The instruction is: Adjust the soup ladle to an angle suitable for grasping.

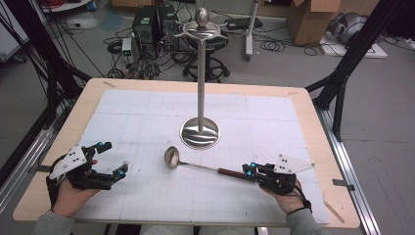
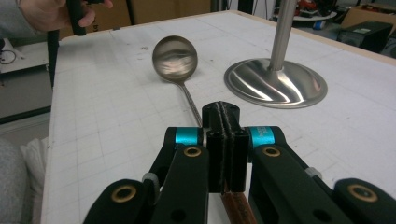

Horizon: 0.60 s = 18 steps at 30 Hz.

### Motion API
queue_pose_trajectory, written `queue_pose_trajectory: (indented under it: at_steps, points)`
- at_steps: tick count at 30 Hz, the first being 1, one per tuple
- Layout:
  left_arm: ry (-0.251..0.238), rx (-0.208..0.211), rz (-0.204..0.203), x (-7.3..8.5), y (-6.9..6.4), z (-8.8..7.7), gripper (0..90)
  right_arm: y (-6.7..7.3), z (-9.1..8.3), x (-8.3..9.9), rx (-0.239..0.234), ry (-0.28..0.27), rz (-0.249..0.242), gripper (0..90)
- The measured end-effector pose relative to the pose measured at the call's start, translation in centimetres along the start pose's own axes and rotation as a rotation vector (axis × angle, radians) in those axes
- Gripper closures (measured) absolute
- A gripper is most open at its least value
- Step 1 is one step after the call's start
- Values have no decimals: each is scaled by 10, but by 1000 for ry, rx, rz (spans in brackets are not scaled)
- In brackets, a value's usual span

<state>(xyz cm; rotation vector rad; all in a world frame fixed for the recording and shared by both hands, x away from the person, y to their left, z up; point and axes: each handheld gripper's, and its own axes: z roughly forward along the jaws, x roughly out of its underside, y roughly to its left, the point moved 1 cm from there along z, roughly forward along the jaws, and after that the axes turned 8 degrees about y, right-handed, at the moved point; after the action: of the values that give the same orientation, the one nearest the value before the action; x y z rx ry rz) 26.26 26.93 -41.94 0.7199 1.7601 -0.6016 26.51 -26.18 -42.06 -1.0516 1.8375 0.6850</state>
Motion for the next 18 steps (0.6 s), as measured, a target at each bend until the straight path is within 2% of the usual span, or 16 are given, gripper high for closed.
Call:
queue_pose_trajectory:
  at_steps: [3,6,11,18]
  points:
    - [3,-2,1,0,0,0,17,0,6,1,-29,41,13,894]
    - [8,2,2,1,-1,1,17,-1,13,1,-73,111,56,893]
    - [17,2,5,1,-1,1,17,1,22,4,-61,178,34,894]
    - [26,6,5,1,-1,2,17,-1,29,8,-57,246,46,896]
